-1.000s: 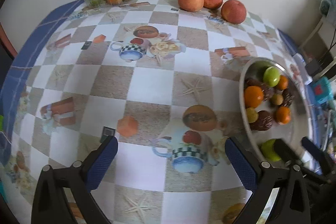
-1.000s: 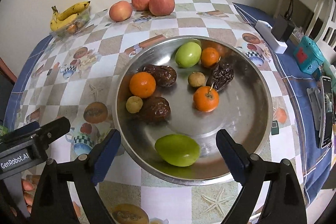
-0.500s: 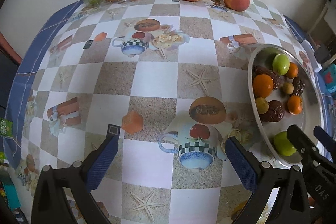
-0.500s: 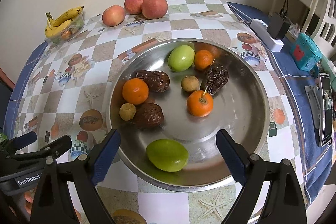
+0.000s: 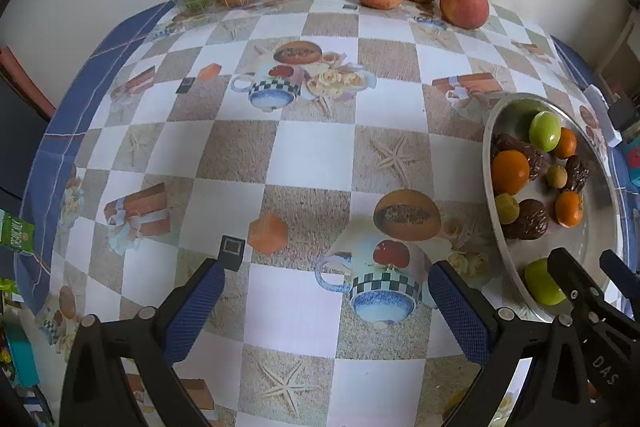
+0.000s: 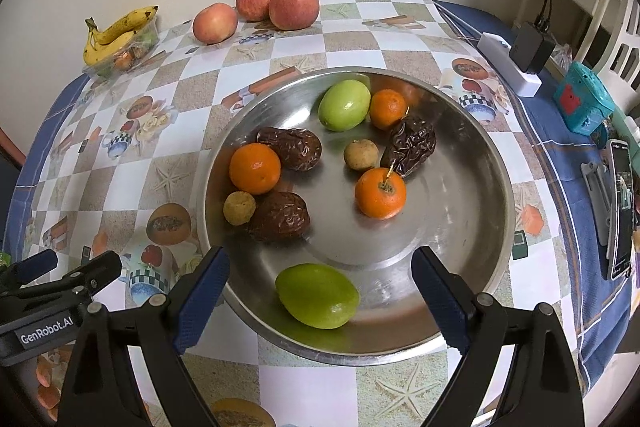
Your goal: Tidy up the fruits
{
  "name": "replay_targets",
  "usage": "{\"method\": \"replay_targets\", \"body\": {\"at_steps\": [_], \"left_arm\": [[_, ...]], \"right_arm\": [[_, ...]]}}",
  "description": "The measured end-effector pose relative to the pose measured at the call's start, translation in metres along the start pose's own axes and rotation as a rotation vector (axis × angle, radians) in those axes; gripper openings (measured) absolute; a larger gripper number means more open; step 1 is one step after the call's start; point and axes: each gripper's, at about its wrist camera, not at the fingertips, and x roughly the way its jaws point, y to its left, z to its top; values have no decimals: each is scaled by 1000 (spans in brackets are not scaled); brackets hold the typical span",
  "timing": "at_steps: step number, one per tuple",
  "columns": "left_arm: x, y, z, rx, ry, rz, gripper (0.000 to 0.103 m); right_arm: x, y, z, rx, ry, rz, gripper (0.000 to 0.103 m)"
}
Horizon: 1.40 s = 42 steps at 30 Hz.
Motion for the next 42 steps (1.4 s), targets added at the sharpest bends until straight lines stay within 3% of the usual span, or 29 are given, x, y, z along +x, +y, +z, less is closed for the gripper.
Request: {"method": "replay_targets", "body": {"at_steps": [42], "left_arm": [[-15,-3,3,12,-88,33,103]], "right_arm": [[1,-2,1,8,2,-5,92]]}}
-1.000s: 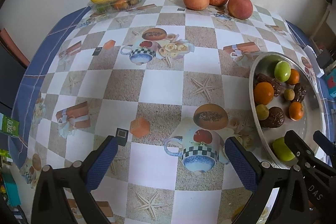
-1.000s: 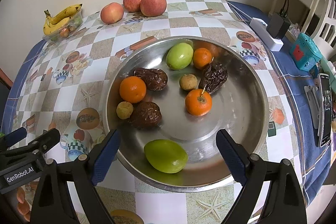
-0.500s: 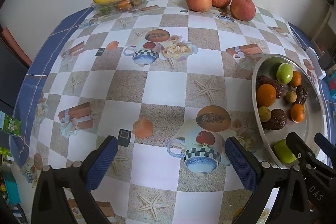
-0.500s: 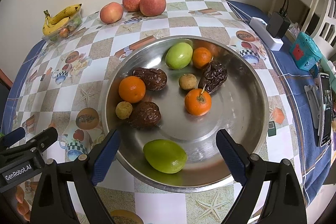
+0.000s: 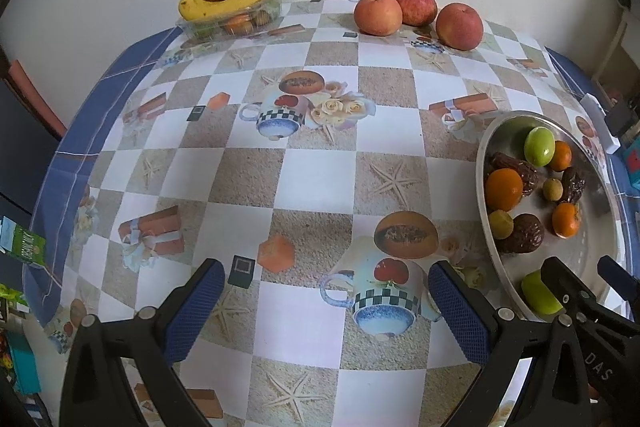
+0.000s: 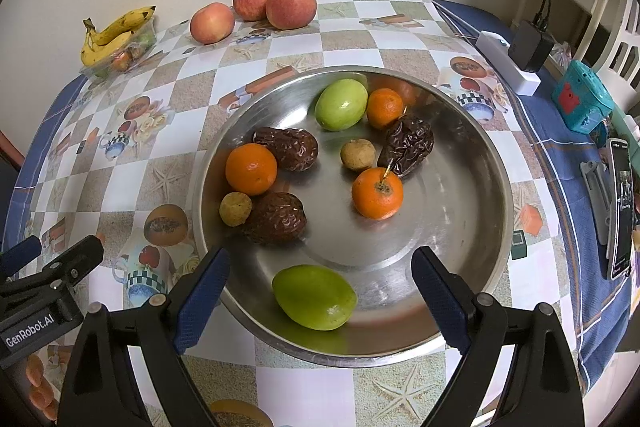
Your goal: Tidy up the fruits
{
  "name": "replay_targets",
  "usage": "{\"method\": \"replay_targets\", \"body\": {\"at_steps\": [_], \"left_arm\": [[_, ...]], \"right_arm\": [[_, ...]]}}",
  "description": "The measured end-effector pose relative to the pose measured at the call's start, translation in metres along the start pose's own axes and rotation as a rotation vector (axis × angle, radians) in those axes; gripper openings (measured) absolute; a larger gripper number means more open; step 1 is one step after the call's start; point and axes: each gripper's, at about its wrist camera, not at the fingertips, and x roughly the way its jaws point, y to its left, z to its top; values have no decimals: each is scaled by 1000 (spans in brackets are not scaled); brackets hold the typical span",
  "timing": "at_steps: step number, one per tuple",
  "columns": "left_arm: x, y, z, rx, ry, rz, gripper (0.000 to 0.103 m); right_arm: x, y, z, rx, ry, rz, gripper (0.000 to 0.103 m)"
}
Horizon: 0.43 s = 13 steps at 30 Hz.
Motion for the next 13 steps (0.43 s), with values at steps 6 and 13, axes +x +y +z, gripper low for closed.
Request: {"method": "replay_targets", "body": {"at_steps": [6,13], "left_arm": [[-11,2,5,-23,-72,-3,103],[-13,-2,4,-1,-77,-1,103]], "right_arm": [[1,0,0,-4,5,2,92],[2,0,0,-9,16,4,92]]}}
